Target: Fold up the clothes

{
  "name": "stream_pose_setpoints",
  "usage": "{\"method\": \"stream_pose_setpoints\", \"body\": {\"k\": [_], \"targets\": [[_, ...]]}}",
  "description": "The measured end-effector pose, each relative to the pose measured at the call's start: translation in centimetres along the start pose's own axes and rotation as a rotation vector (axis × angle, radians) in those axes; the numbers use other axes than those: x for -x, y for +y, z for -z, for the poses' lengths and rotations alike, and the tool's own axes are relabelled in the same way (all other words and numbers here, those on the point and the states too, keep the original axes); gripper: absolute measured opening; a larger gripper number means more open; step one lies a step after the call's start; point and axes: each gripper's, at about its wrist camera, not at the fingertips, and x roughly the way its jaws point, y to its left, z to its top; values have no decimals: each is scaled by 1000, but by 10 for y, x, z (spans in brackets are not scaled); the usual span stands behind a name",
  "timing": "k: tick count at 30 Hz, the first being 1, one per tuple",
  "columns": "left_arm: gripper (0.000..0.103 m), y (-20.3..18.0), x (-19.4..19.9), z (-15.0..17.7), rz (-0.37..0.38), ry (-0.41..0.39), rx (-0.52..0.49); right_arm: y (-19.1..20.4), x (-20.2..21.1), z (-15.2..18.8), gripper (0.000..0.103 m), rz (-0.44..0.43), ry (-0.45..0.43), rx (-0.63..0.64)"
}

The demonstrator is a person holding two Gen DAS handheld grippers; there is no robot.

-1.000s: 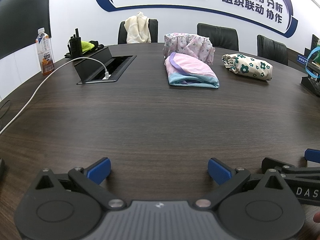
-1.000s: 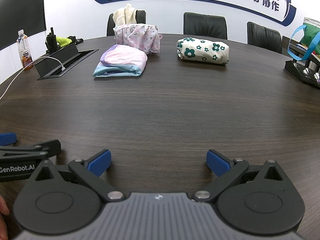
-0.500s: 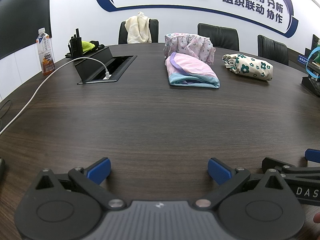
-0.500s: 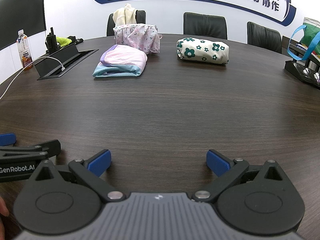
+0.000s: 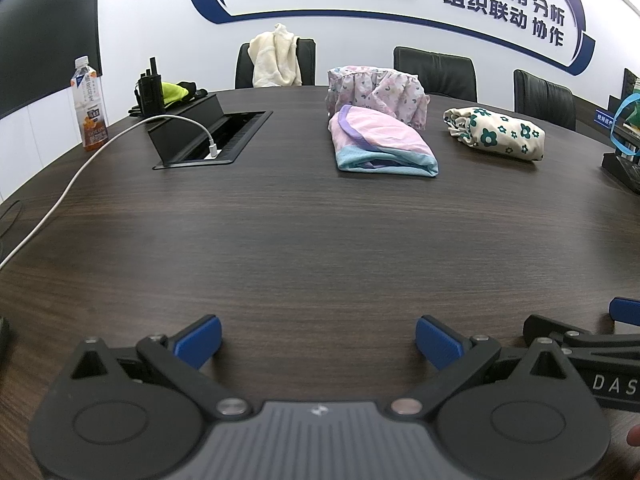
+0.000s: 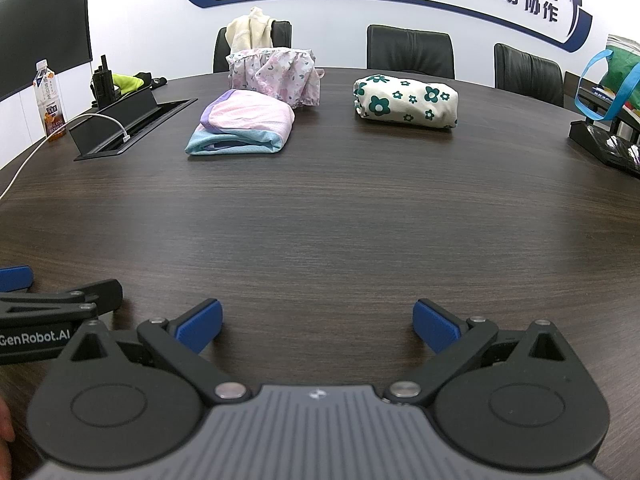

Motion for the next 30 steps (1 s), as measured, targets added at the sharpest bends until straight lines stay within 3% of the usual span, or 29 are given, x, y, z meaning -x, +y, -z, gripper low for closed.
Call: {"method": "stream_pose_setpoints", "body": {"k": [30], "targets": [[103,-2,-2,-1,9,0,-5,-1,0,0,103,-4,-1,-4]]}}
